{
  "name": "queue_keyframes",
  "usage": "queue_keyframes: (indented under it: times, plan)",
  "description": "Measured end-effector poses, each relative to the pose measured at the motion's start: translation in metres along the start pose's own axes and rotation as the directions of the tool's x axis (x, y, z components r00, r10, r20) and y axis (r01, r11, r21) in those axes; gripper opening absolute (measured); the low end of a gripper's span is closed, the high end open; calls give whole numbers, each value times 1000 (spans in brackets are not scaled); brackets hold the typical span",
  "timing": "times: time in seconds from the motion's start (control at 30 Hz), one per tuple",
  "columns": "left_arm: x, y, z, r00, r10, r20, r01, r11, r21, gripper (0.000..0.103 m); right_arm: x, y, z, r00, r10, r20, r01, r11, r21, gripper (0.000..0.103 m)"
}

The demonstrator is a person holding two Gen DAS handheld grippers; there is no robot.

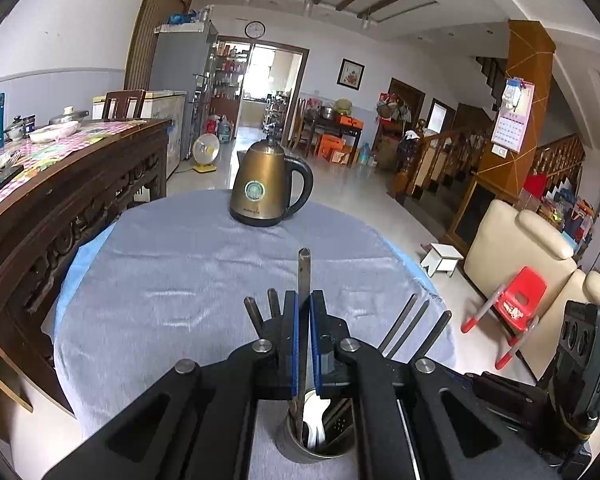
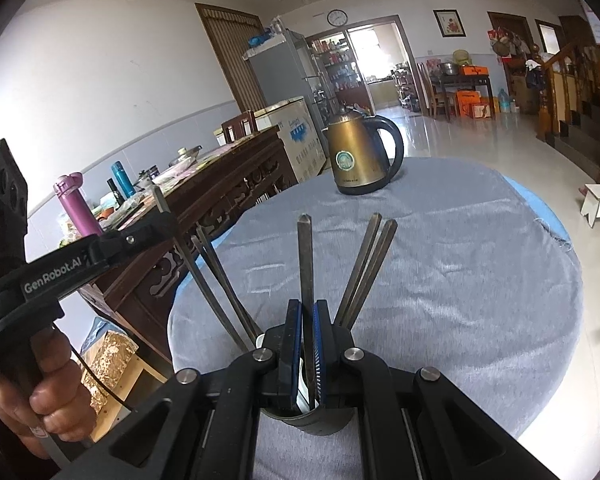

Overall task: Organize utensils
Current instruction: 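Lower the chopsticks into the grey cup with both tools, then open both tools over the grey cup and withdraw them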

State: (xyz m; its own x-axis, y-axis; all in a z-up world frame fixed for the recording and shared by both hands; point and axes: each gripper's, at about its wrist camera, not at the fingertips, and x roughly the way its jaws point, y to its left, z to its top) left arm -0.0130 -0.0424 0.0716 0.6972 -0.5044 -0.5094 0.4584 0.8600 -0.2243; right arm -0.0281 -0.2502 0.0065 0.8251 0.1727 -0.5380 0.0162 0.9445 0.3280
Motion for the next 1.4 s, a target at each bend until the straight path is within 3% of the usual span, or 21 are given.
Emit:
queue_keyframes:
  times: [1.07,1.4]
  plan:
    - [9,5,-17,998,13,-65,-13,1000,-10,5,7,11,-3,1000,11,-2,-11,999,-36,7]
    - [10,10,-16,997,3,-71,-4,1000,-14,5,19,11,-8,999,22,-48,-23,1000,-21,8]
